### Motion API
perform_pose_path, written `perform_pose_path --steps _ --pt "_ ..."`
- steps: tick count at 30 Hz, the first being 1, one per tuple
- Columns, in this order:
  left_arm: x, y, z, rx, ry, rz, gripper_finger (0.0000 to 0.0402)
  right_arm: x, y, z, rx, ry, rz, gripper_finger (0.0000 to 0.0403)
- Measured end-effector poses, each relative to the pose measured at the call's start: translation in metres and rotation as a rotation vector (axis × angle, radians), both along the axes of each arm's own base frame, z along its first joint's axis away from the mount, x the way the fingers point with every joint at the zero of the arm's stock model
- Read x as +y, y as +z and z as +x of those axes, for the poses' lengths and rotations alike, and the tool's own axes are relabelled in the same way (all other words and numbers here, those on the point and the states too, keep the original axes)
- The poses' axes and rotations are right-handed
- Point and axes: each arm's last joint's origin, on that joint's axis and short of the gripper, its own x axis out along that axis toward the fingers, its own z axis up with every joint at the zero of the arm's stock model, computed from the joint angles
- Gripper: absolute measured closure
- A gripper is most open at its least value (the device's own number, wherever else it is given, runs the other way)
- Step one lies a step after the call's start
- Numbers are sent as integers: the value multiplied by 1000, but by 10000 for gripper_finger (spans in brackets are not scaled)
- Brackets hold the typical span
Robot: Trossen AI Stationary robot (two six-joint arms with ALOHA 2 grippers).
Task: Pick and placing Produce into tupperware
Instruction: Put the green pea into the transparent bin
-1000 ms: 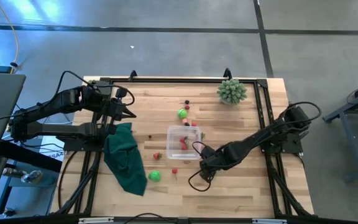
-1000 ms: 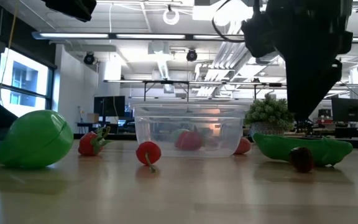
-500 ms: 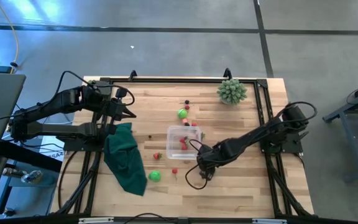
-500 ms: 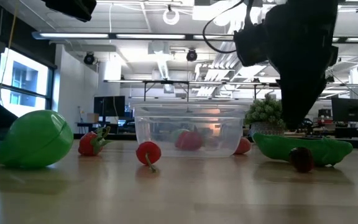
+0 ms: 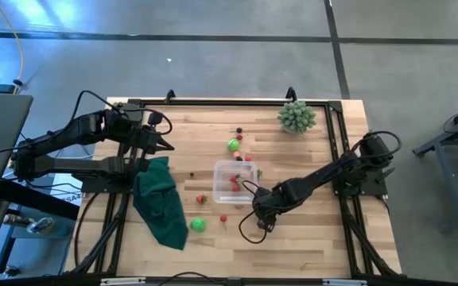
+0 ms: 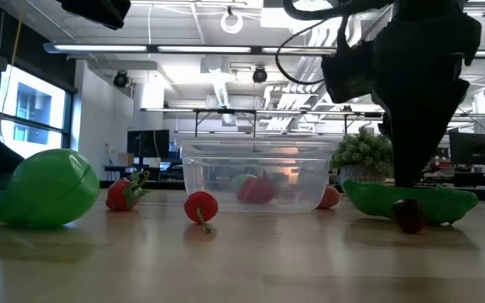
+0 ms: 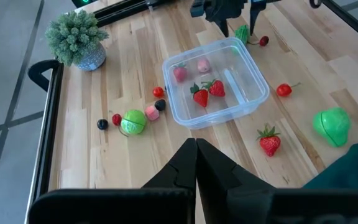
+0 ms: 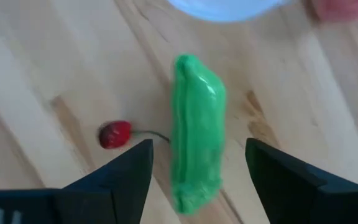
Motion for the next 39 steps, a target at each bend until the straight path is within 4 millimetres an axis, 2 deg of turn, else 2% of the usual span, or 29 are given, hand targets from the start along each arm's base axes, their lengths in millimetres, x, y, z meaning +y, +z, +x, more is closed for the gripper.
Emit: perform_pose_path --steps 12,17,28,39 --pt "0 0 0 0 0 0 401 -2 -14 -6 -3 11 16 155" --pt "0 0 0 0 0 0 401 -4 -15 -9 20 21 -15 159" --pt "0 0 0 0 0 0 401 -7 -15 -9 33 40 -33 201" --pt "0 0 0 0 0 0 401 -18 -15 -6 35 60 -33 203"
